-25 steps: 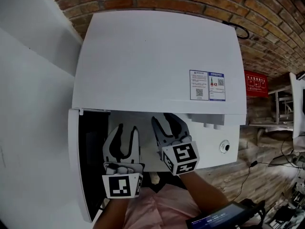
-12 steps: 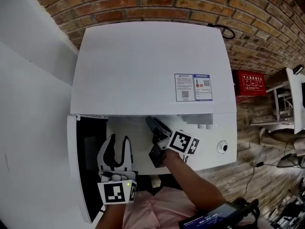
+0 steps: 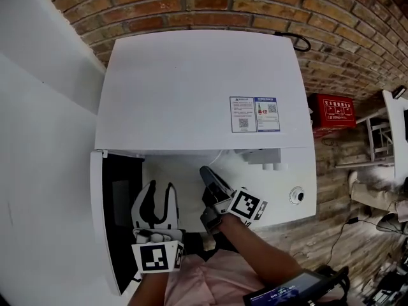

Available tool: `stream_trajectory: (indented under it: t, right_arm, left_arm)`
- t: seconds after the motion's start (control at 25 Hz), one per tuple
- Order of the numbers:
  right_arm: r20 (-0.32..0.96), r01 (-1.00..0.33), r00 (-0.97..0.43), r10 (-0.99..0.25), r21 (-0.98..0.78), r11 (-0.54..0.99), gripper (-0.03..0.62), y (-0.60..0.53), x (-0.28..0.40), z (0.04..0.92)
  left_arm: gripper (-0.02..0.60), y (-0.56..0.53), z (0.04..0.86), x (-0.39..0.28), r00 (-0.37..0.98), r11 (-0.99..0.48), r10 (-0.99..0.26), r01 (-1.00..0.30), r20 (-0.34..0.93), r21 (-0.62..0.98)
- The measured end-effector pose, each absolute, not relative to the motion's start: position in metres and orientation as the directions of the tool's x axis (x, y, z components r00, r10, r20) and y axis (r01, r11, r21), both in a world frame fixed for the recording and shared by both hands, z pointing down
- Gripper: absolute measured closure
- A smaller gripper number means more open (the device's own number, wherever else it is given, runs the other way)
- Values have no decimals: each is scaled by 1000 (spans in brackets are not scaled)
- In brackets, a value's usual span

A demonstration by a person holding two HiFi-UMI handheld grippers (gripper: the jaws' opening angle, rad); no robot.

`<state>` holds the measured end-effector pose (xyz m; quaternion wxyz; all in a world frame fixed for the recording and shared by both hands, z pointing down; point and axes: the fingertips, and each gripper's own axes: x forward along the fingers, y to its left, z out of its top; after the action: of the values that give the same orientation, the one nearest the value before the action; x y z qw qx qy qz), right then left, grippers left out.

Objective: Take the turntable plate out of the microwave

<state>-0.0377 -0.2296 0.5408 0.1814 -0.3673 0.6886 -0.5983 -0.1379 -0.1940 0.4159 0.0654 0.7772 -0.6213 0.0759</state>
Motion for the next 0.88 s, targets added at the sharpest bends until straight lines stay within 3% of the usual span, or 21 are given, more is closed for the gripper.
stream_trajectory:
  t: [0.24, 0.36, 0.48, 0.52, 0.6, 0.88]
  right_arm:
    - [163, -296, -674, -721, -953, 62, 522, -220, -32, 541]
    - [117, -267, -658, -744, -960, 85, 472, -238, -28, 544]
    - [84, -224, -654, -752, -971, 86, 464, -255, -30, 544]
    - [90, -220, -651, -753, -973, 74, 467, -258, -30, 544]
    - [87, -218, -649, -756, -973, 75, 535, -262, -31, 542]
    - [75, -203, -670, -739, -975, 85, 545, -236, -36, 541]
  left_arm:
    - [437, -193, 418, -132, 228, -232, -953, -973, 197, 7]
    - [437, -191, 417, -132, 231, -234, -953, -972, 196, 5]
    - [436, -189, 416, -136, 222, -227, -954, -974, 201, 2]
    - [436, -188, 417, -137, 220, -224, -954, -975, 202, 2]
    - [436, -186, 417, -138, 216, -220, -955, -975, 203, 3]
    - [437, -185, 418, -141, 214, -217, -956, -976, 202, 6]
